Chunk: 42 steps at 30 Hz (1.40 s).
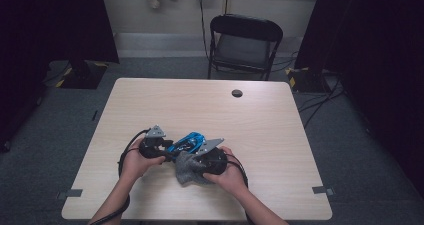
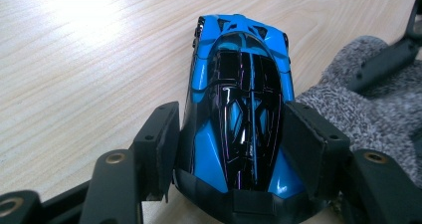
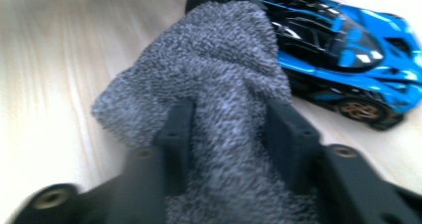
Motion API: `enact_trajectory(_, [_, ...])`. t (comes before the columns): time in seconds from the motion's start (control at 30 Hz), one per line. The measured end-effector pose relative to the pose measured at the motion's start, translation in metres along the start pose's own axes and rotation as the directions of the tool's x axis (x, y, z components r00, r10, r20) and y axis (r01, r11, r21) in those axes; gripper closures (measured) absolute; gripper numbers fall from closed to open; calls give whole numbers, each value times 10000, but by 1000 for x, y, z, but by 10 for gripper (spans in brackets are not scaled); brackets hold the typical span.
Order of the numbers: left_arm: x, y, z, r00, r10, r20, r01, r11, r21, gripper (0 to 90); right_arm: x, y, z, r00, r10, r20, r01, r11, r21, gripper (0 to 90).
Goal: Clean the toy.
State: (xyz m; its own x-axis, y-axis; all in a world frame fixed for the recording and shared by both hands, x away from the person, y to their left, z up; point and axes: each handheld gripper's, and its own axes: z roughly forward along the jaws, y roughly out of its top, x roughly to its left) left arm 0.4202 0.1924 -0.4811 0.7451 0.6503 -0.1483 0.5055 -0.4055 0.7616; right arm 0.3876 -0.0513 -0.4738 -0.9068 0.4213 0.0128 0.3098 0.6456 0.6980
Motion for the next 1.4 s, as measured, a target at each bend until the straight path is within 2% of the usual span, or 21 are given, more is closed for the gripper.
enact_trajectory(0.13, [-1, 0, 0, 10000, 22, -40, -22, 10000, 12, 410, 0, 1, -4, 9997, -141, 174, 142, 9999, -41, 391])
enact_trajectory(0.23, [-1, 0, 0, 10000, 14, -33, -14, 10000, 16, 410, 0, 4, -6, 9998, -210, 57, 212, 9994, -277, 388])
enact_trajectory(0.33, [-1, 0, 0, 10000, 12, -56, -12, 10000, 17, 410, 4, 9, -2, 9976, -638, -257, 625, 9969, -479, 464])
enact_trajectory(0.47, [-1, 0, 0, 10000, -9, -61, 9, 10000, -12, 410, 9, 12, 11, 9952, -792, -568, 762, 9957, -520, 626])
enact_trajectory(0.6, [-1, -1, 0, 10000, -17, -61, 17, 10000, -18, 410, 8, 12, 21, 9956, -469, -806, 438, 9982, -401, 747])
enact_trajectory(0.63, [-1, -1, 0, 10000, -53, -53, 52, 10000, -29, 411, 7, 12, 23, 9961, -485, -737, 461, 9984, -337, 770])
enact_trajectory(0.73, [-1, -1, 0, 10000, -51, -49, 51, 10000, -53, 411, 4, 13, 24, 9970, -241, -733, 221, 9994, -277, 805])
enact_trajectory(1.03, [-1, -3, -2, 9999, -145, -21, 144, 9998, -110, 418, -4, 12, 22, 9984, 32, -557, -43, 9998, -202, 820])
enact_trajectory(1.2, [0, -4, -3, 9999, -136, 25, 136, 9998, -142, 424, -13, 6, 17, 9996, 132, -260, -139, 9996, -244, 820])
enact_trajectory(1.33, [0, -4, -3, 9999, -110, 31, 111, 9999, -122, 425, -24, 2, 13, 9987, 495, -90, -497, 9983, -310, 820])
enact_trajectory(1.4, [0, -4, -3, 9999, -119, 27, 119, 9999, -105, 426, -26, 2, 13, 9990, 451, -46, -452, 9986, -262, 820])
